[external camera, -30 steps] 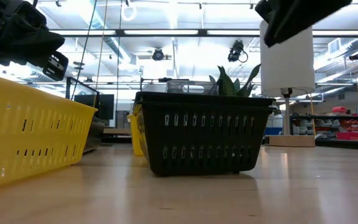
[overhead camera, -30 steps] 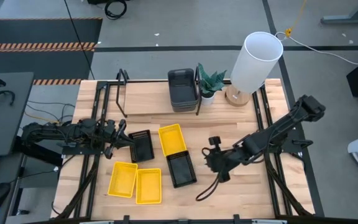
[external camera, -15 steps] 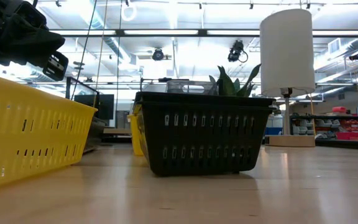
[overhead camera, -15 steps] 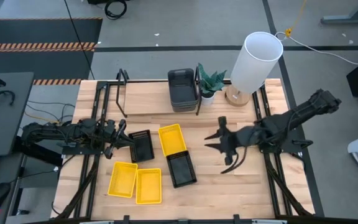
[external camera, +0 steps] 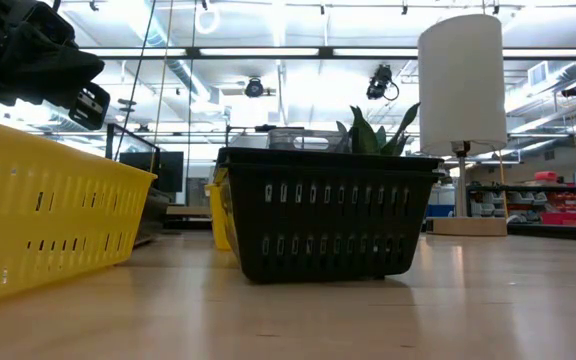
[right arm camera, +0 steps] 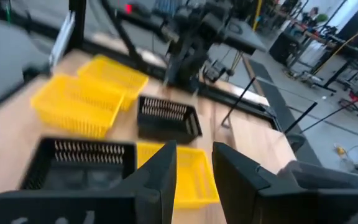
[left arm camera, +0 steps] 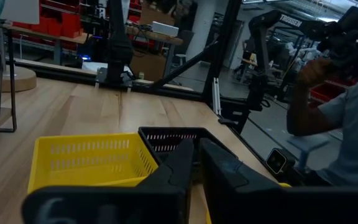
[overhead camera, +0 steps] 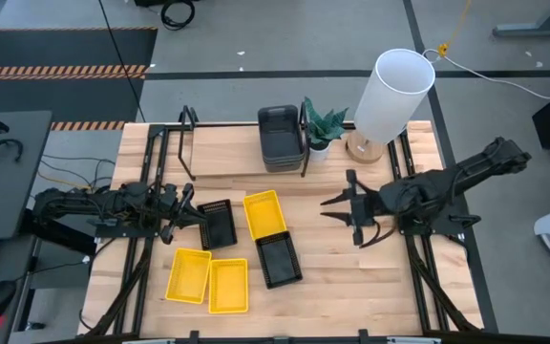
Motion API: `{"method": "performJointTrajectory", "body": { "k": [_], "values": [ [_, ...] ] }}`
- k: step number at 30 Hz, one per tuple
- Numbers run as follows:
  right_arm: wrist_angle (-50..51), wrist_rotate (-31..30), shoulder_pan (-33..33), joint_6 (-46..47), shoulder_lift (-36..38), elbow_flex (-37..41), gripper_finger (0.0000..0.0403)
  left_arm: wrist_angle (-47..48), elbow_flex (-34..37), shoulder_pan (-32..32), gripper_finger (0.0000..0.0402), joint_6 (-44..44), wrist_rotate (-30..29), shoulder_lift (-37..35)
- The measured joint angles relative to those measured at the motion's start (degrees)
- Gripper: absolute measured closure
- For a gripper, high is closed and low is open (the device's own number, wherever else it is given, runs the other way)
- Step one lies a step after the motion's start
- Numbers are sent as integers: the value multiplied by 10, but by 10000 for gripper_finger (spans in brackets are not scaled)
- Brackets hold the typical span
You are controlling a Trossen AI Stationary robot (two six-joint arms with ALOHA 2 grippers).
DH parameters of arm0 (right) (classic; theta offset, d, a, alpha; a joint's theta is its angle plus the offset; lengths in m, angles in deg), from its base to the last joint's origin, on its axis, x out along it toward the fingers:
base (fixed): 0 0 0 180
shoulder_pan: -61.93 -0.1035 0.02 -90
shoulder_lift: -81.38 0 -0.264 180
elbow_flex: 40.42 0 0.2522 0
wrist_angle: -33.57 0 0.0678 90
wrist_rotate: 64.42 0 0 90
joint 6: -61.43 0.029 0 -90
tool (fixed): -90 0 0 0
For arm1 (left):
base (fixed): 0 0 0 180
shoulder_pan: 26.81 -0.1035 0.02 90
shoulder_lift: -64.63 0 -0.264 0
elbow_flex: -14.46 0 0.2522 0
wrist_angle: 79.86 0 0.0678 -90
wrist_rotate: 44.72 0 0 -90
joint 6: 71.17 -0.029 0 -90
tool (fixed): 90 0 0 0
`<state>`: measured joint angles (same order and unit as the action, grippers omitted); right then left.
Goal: Stack baskets on shelf by color
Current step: Stack the bottom left yellow bin on top of the bottom right yellow bin
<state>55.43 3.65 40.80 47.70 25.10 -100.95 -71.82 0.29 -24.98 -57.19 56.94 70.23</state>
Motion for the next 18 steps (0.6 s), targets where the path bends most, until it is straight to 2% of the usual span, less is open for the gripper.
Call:
{"method": "performJointTrajectory", "body": {
  "k": [12, 15, 18],
  "values": [
    [-32, 5, -2, 159, 44, -1, 295, 0, 0, 0, 371, 0, 0, 0],
    [-55, 6, -2, 164, 37, -1, 295, 0, 0, 0, 370, 0, 0, 0],
    [-103, -6, 2, 131, 30, 0, 295, 0, 0, 0, 366, -1, 0, 0]
  ]
}}
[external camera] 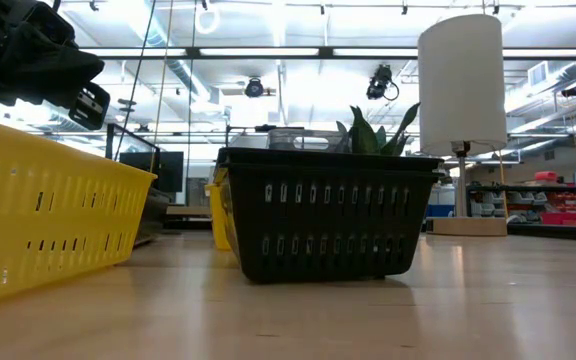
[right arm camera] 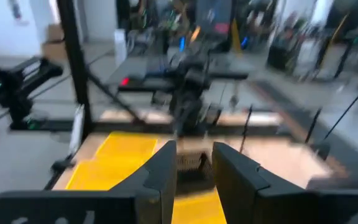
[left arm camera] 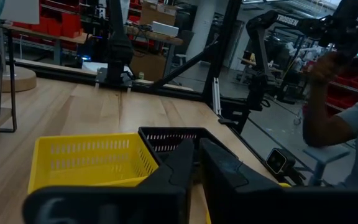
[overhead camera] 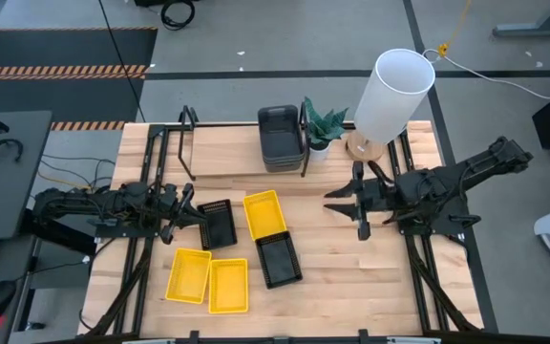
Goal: Stack baskets on shelf by color
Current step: Stack the bottom left yellow bin on top of the bottom right yellow bin
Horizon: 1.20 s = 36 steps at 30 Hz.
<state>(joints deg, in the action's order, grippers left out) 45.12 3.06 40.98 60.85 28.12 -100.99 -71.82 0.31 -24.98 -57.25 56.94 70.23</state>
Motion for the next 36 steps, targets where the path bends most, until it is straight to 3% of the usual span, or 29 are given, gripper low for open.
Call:
{"method": "performJointTrajectory", "body": {
  "k": [3, 10, 17, 21, 25, 30, 33, 36],
  "values": [
    [-42, -33, 4, -28, 0, 0, 295, -27, 0, 0, 363, 2, -7, 0],
    [-28, -40, -3, -11, -8, 0, 295, -145, 0, 0, 363, 153, -18, 0],
    [-33, -62, -17, -24, -7, 0, 295, -154, 0, 0, 373, 156, -68, 0],
    [-32, -66, -19, -26, -7, 0, 295, -148, -2, 0, 375, 225, -112, 8],
    [-23, -66, -19, -26, -7, 0, 295, -9, -71, 8, 387, 245, -95, 49],
    [-20, -66, -19, -26, -7, 0, 295, 220, -197, 47, 397, 267, -92, 156],
    [-18, -66, -19, -21, -7, 0, 295, 335, -273, 92, 398, 323, -70, 223],
    [-9, -66, -19, -11, -8, 0, 295, 389, -322, 160, 399, 413, -49, 297]
  ]
}}
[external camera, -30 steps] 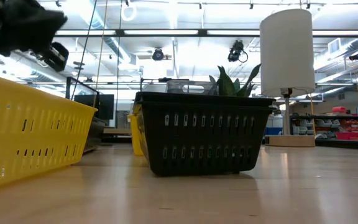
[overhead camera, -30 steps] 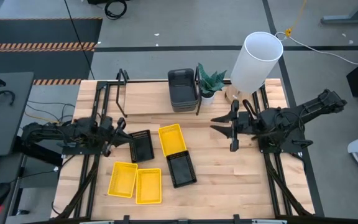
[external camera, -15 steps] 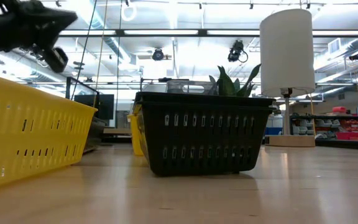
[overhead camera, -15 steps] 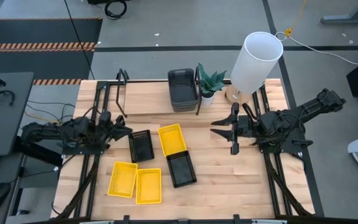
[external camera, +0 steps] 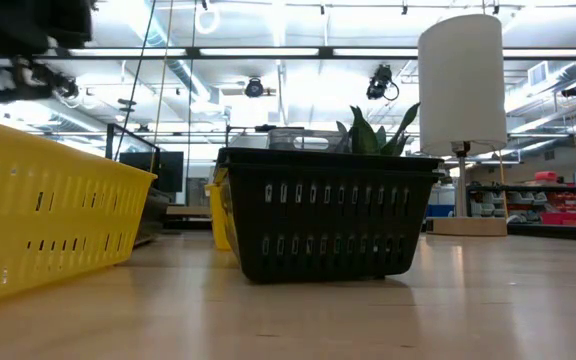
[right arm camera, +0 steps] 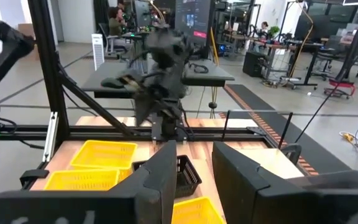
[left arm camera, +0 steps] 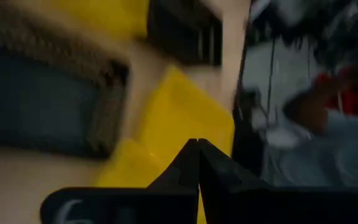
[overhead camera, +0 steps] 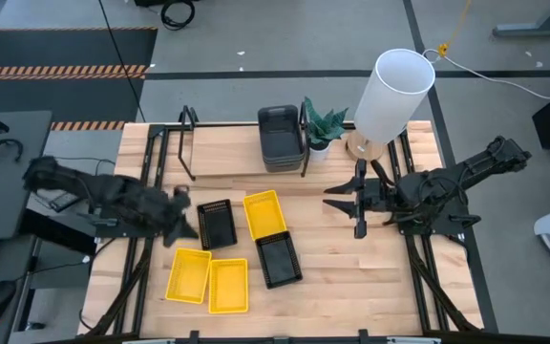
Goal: Stack baskets on shelf by color
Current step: Stack the bottom left yellow bin on top of the bottom right yellow bin
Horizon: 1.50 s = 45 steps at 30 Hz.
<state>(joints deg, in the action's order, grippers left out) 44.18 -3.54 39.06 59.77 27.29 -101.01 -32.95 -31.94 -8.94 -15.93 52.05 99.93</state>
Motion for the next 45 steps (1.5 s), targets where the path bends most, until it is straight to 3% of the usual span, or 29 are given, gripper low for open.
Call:
{"method": "performJointTrajectory", "body": {
  "k": [7, 11, 14, 24, 27, 38, 45],
  "values": [
    [5, 0, -1, 14, -2, 0, 295, -1, -58, 156, 396, 184, 50, 146],
    [4, 2, -8, 15, -3, 0, 295, -4, -71, 215, 387, 298, 106, 210],
    [2, 2, -11, 8, -3, 0, 295, -3, -94, 251, 395, 329, 112, 258],
    [-20, 0, -9, -16, -3, 0, 295, 86, -233, 313, 391, 266, 50, 417],
    [-26, 0, -9, -30, -3, 0, 295, 87, -248, 323, 369, 266, 11, 449],
    [-28, 0, 0, -60, -3, 0, 295, 93, -262, 322, 239, 143, 2, 508],
    [-28, 0, 14, -56, -3, 0, 295, 98, -262, 327, 222, 100, -8, 544]
  ]
}}
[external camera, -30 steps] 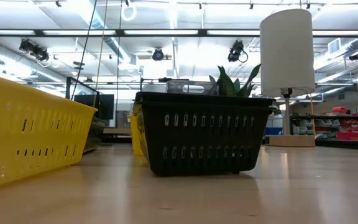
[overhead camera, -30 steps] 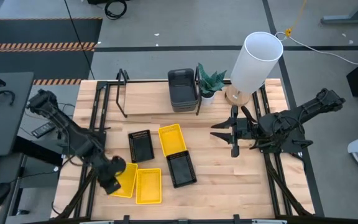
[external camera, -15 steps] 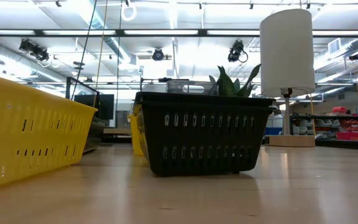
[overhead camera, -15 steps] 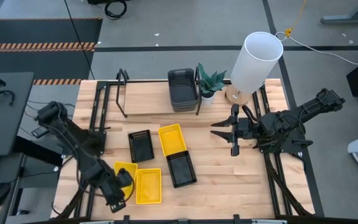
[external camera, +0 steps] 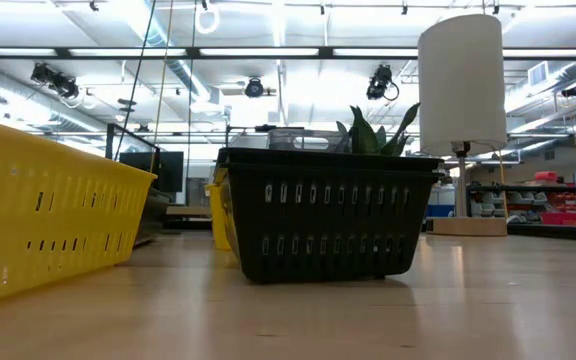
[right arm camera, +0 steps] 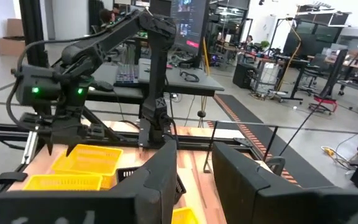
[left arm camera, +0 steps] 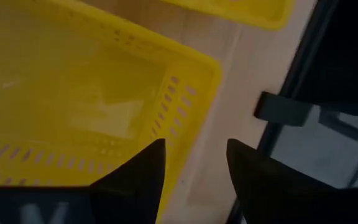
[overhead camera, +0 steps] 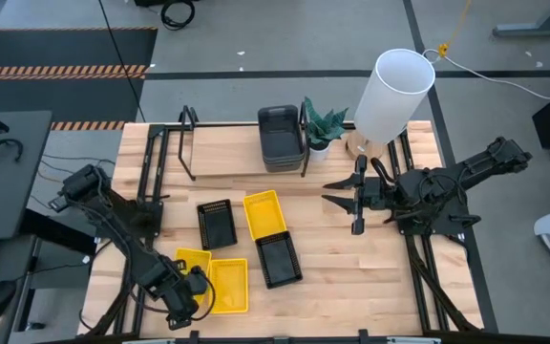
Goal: Stack baskets on shelf by color
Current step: Stack the bottom left yellow bin on top of the bottom right yellow bin
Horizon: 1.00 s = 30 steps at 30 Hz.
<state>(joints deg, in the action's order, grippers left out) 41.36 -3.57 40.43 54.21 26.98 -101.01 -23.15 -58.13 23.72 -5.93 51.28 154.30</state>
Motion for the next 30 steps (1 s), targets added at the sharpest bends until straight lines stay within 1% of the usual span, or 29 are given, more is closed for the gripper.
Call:
{"method": "performJointTrajectory", "body": {
  "k": [12, 16, 22, 26, 30],
  "values": [
    [1, 3, 0, 11, 0, 0, 295, 1, 0, 0, 221, -14, -9, 45],
    [1, 3, -1, 11, 0, 0, 295, 1, 0, 0, 233, -14, -7, 62],
    [2, 3, -1, 12, 0, 0, 295, 1, 0, 0, 281, -15, -2, 76],
    [2, 3, -1, 12, 0, 0, 295, 1, 0, 0, 325, -14, -1, 76],
    [2, 3, -1, 12, 0, 0, 295, 4, 0, 0, 369, -14, 20, 76]
  ]
}}
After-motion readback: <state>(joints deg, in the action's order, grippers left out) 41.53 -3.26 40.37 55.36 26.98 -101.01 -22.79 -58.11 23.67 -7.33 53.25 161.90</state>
